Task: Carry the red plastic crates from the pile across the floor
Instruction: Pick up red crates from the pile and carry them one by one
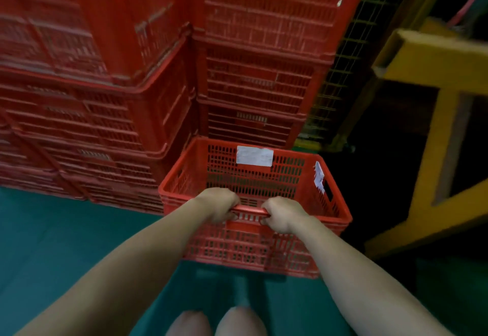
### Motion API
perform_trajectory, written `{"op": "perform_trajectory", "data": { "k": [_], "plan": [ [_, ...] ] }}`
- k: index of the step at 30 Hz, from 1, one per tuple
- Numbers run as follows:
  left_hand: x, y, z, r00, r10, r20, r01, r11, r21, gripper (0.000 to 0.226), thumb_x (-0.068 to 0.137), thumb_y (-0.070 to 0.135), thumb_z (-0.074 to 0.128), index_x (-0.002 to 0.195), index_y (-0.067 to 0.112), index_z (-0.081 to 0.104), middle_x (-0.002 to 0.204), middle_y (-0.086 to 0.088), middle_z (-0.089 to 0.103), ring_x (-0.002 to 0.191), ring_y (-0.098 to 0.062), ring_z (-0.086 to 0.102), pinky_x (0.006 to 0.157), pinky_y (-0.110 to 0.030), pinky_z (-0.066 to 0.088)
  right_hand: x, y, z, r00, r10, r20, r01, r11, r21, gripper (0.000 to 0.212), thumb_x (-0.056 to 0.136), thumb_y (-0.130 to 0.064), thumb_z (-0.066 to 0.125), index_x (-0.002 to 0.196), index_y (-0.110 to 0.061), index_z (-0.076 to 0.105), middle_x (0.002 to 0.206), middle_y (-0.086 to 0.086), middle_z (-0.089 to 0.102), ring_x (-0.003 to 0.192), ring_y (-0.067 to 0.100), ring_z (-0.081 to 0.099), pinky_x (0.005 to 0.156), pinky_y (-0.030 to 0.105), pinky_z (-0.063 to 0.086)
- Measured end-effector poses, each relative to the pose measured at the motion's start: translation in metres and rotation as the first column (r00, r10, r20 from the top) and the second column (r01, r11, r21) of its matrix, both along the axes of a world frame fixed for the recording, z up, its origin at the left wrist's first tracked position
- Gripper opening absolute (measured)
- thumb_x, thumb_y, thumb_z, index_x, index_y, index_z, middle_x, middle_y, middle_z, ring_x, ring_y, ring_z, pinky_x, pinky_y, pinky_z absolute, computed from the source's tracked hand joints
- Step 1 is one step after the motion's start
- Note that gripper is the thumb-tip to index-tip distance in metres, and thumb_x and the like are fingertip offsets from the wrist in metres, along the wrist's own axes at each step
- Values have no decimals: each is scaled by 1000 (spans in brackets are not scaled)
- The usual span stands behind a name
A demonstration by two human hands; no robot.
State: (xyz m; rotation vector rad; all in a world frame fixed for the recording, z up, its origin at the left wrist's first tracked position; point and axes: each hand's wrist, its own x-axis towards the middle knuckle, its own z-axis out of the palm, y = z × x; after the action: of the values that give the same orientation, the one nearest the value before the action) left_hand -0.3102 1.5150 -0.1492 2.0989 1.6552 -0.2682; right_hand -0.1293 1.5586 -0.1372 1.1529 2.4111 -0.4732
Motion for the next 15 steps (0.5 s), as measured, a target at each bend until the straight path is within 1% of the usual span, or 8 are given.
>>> {"op": "perform_trajectory", "data": {
  "k": [4,8,11,13,15],
  "plan": [
    [-9,27,-96,999,9,-41,-6,997,74,25,93,29,56,112,15,62,117,-8,65,108,-29,59,82,-32,44,-11,31,-100,1000,15,-2,-15,997,70,19,94,-34,57,100,-18,64,111,8,66,105,31,60,77,34,47],
    [-20,44,-170,997,25,-71,-16,991,132,23,93,28,54,111,16,62,115,-8,65,108,-30,58,82,-34,44,-23,52,-176,999,35,-21,-32,991,129,20,94,-34,56,106,-20,63,115,8,65,109,31,60,79,34,47],
    [-28,56,-205,996,34,-84,-21,989,146,21,92,28,54,108,17,62,112,-7,65,106,-31,59,81,-35,45,-29,64,-212,999,30,-43,-23,988,154,19,94,-33,56,106,-21,64,114,6,65,108,30,60,76,32,45],
    [-32,62,-220,995,37,-95,-22,989,148,21,93,29,54,108,16,63,111,-8,66,104,-31,60,81,-35,46,-33,68,-227,998,29,-57,-19,987,160,15,94,-31,56,101,-20,63,111,6,65,104,29,61,71,29,41],
    [-37,65,-234,994,37,-104,-23,990,138,22,93,29,54,108,16,63,109,-8,66,103,-30,60,80,-36,47,-37,71,-240,997,31,-68,-20,987,158,15,95,-30,55,102,-19,64,109,7,66,102,30,61,70,30,39]
  ]
}}
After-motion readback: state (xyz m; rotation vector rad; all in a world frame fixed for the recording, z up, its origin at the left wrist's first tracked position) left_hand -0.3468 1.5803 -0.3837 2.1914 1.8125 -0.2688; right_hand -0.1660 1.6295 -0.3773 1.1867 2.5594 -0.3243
